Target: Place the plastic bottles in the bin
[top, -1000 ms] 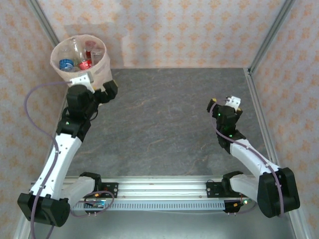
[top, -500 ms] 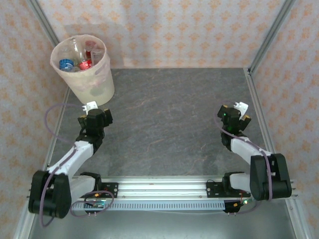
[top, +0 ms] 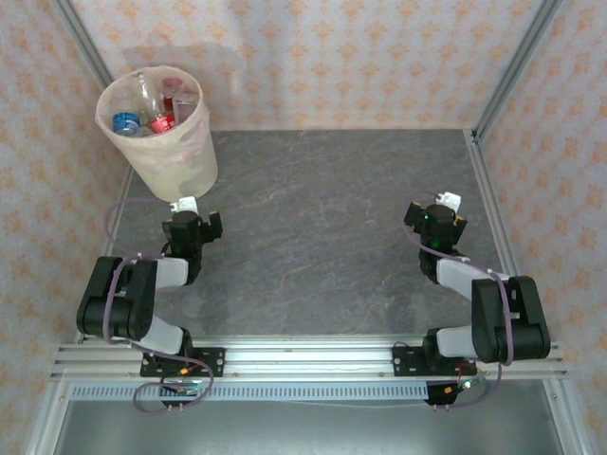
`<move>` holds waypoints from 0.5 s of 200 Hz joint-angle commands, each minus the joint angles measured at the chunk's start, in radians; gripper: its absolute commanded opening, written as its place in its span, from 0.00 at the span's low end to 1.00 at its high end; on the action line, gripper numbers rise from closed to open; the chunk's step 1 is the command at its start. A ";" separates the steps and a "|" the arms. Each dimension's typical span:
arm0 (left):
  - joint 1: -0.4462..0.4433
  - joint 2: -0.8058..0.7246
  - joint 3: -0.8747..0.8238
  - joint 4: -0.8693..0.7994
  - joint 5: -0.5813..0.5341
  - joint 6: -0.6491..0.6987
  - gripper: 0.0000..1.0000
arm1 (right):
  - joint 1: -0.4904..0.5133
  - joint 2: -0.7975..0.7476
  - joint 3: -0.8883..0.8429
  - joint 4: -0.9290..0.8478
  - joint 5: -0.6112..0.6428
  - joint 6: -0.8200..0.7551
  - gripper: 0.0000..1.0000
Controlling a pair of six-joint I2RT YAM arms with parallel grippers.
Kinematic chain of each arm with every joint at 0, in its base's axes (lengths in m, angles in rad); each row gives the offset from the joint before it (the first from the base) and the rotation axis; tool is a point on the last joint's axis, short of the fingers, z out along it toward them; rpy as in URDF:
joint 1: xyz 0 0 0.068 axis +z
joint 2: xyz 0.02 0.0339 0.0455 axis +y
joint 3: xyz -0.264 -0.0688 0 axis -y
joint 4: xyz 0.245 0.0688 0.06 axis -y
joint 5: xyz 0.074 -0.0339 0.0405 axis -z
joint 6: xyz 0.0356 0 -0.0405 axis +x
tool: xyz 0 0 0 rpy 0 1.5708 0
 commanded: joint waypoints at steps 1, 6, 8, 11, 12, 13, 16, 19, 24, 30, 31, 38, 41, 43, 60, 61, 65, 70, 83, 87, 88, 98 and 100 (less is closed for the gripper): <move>-0.071 -0.004 0.008 0.095 -0.212 0.031 1.00 | -0.008 0.032 0.002 0.086 -0.056 -0.037 0.99; -0.069 -0.004 0.006 0.099 -0.242 0.012 1.00 | -0.008 0.042 0.000 0.111 -0.055 -0.045 0.99; -0.067 -0.002 0.004 0.108 -0.241 0.011 1.00 | -0.009 0.048 -0.003 0.121 -0.055 -0.042 0.99; -0.065 -0.001 0.004 0.110 -0.242 0.011 1.00 | -0.012 0.056 -0.004 0.134 -0.058 -0.037 0.99; -0.064 -0.003 0.005 0.108 -0.242 0.010 1.00 | -0.013 0.061 -0.005 0.138 -0.060 -0.035 0.99; -0.065 -0.004 0.006 0.104 -0.242 0.009 1.00 | -0.015 0.063 -0.006 0.145 -0.063 -0.033 0.99; -0.066 -0.006 0.010 0.092 -0.241 0.008 1.00 | -0.018 0.074 -0.009 0.159 -0.074 -0.029 0.99; -0.065 -0.007 0.009 0.093 -0.241 0.007 1.00 | -0.020 0.089 -0.015 0.184 -0.084 -0.027 0.99; -0.068 -0.003 0.006 0.106 -0.243 0.012 1.00 | -0.023 0.111 -0.024 0.223 -0.096 -0.030 0.99; -0.067 -0.005 0.008 0.097 -0.242 0.010 1.00 | -0.024 0.132 -0.035 0.256 -0.112 -0.038 0.99; -0.067 -0.005 0.008 0.095 -0.242 0.008 1.00 | -0.024 0.136 -0.038 0.265 -0.115 -0.038 0.99; -0.067 -0.004 0.007 0.102 -0.243 0.010 1.00 | -0.025 0.155 -0.062 0.327 -0.131 -0.045 0.99; -0.067 -0.004 0.006 0.104 -0.242 0.011 1.00 | -0.024 0.161 -0.075 0.351 -0.135 -0.048 0.99; -0.067 -0.004 0.007 0.101 -0.243 0.011 1.00 | -0.024 0.164 -0.087 0.378 -0.140 -0.049 0.99; -0.067 -0.005 0.007 0.097 -0.242 0.009 1.00 | -0.024 0.171 -0.137 0.479 -0.147 -0.051 0.99; -0.067 -0.005 0.008 0.097 -0.242 0.009 1.00 | -0.023 0.171 -0.137 0.478 -0.146 -0.051 0.99; -0.067 -0.005 0.007 0.098 -0.242 0.009 1.00 | -0.024 0.169 -0.134 0.469 -0.146 -0.051 0.99; -0.066 -0.004 0.007 0.100 -0.243 0.009 1.00 | -0.023 0.168 -0.122 0.447 -0.142 -0.049 0.99; -0.066 -0.004 0.007 0.100 -0.242 0.009 1.00 | -0.022 0.183 -0.031 0.289 -0.086 -0.028 0.99; -0.067 -0.005 0.007 0.099 -0.242 0.009 1.00 | -0.024 0.184 -0.012 0.247 -0.084 -0.025 0.99; -0.067 -0.005 0.007 0.099 -0.242 0.008 1.00 | -0.024 0.183 -0.013 0.244 -0.086 -0.026 0.99; -0.067 -0.006 0.007 0.099 -0.240 0.009 1.00 | -0.025 0.188 -0.040 0.314 -0.079 -0.025 0.99; -0.067 -0.006 0.007 0.099 -0.240 0.009 1.00 | -0.025 0.191 -0.040 0.318 -0.078 -0.024 0.99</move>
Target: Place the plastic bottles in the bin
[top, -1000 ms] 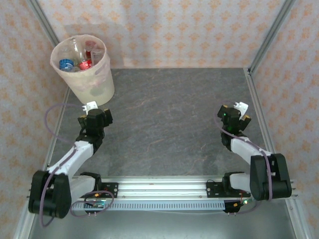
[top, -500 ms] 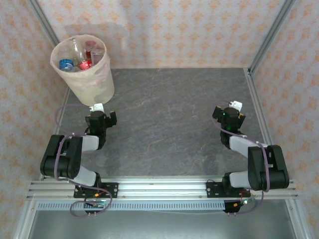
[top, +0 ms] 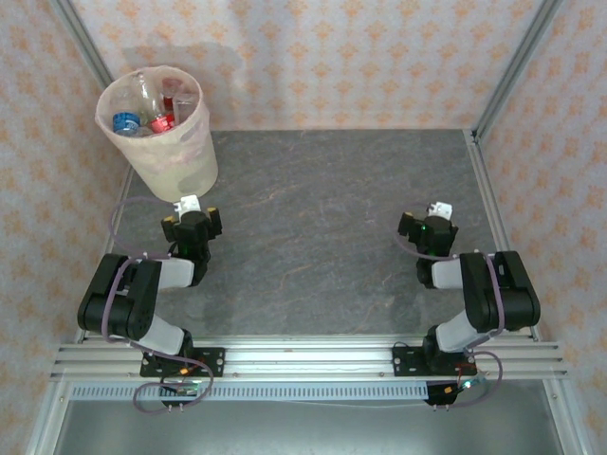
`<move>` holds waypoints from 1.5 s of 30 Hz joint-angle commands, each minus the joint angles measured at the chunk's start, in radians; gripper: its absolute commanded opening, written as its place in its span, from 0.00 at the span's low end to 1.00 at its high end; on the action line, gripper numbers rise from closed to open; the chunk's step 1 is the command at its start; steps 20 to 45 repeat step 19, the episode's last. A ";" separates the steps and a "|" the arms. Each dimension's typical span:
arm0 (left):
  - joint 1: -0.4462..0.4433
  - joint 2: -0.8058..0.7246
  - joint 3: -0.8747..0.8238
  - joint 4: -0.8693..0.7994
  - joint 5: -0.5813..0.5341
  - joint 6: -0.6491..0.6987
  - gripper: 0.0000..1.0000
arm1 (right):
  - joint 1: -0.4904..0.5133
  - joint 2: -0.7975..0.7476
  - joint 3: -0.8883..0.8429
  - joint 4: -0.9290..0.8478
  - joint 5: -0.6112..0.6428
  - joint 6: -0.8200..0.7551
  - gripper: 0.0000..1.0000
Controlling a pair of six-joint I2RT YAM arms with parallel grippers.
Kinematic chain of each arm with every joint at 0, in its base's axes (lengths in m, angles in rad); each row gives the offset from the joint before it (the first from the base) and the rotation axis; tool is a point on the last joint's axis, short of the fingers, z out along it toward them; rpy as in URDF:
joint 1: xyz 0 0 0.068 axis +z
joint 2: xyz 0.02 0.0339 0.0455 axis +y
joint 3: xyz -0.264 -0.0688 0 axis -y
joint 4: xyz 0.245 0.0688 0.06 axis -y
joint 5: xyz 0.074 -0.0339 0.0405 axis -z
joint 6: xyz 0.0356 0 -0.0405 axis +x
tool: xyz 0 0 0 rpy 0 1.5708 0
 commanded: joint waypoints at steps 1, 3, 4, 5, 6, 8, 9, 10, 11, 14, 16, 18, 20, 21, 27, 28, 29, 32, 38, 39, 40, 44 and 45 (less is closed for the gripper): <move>-0.002 -0.011 0.007 0.046 -0.041 0.004 1.00 | -0.006 0.011 0.041 0.037 0.033 0.011 0.99; -0.002 -0.011 0.007 0.047 -0.038 0.006 1.00 | -0.006 -0.003 0.047 0.003 0.033 0.011 0.99; -0.002 -0.011 0.007 0.047 -0.037 0.007 1.00 | -0.005 -0.003 0.042 0.010 0.033 0.010 0.99; -0.002 -0.011 0.007 0.047 -0.038 0.006 1.00 | -0.005 0.001 0.037 0.028 0.033 0.010 0.99; -0.002 -0.011 0.007 0.047 -0.038 0.006 1.00 | -0.006 -0.004 0.040 0.017 0.033 0.011 0.99; -0.001 -0.011 0.007 0.047 -0.037 0.006 1.00 | -0.006 -0.003 0.040 0.020 0.032 0.010 0.99; -0.002 -0.012 0.007 0.047 -0.037 0.006 1.00 | -0.004 -0.004 0.041 0.016 0.022 0.007 0.99; -0.002 -0.011 0.007 0.046 -0.037 0.006 1.00 | -0.003 -0.004 0.039 0.019 -0.011 -0.005 0.99; -0.001 -0.011 0.007 0.047 -0.037 0.006 1.00 | -0.004 -0.005 0.037 0.022 -0.045 -0.019 0.99; -0.002 -0.011 0.007 0.047 -0.038 0.006 1.00 | -0.009 0.001 0.054 -0.003 -0.055 -0.020 0.99; -0.001 -0.011 0.008 0.046 -0.037 0.006 1.00 | -0.009 0.000 0.052 0.000 -0.051 -0.019 0.99; -0.001 -0.011 0.007 0.046 -0.037 0.006 1.00 | -0.008 0.000 0.051 0.000 -0.051 -0.020 0.99; -0.002 -0.011 0.007 0.047 -0.037 0.006 1.00 | -0.008 0.000 0.051 0.001 -0.051 -0.019 0.99; -0.002 -0.011 0.007 0.047 -0.037 0.006 1.00 | -0.008 0.000 0.051 0.001 -0.051 -0.019 0.99; -0.002 -0.011 0.007 0.047 -0.037 0.006 1.00 | -0.008 0.000 0.051 0.001 -0.051 -0.019 0.99; -0.002 -0.011 0.007 0.047 -0.037 0.006 1.00 | -0.008 0.000 0.051 0.001 -0.051 -0.019 0.99; -0.002 -0.011 0.007 0.047 -0.037 0.006 1.00 | -0.008 0.000 0.051 0.001 -0.051 -0.019 0.99; -0.002 -0.011 0.007 0.047 -0.037 0.006 1.00 | -0.008 0.000 0.051 0.001 -0.051 -0.019 0.99; -0.002 -0.011 0.007 0.047 -0.037 0.006 1.00 | -0.008 0.000 0.051 0.001 -0.051 -0.019 0.99; -0.002 -0.011 0.007 0.047 -0.037 0.006 1.00 | -0.008 0.000 0.051 0.001 -0.051 -0.019 0.99; -0.002 -0.011 0.007 0.047 -0.037 0.006 1.00 | -0.008 0.000 0.051 0.001 -0.051 -0.019 0.99; -0.002 -0.011 0.007 0.047 -0.037 0.006 1.00 | -0.008 0.000 0.051 0.001 -0.051 -0.019 0.99; -0.002 -0.011 0.007 0.047 -0.037 0.006 1.00 | -0.008 0.000 0.051 0.001 -0.051 -0.019 0.99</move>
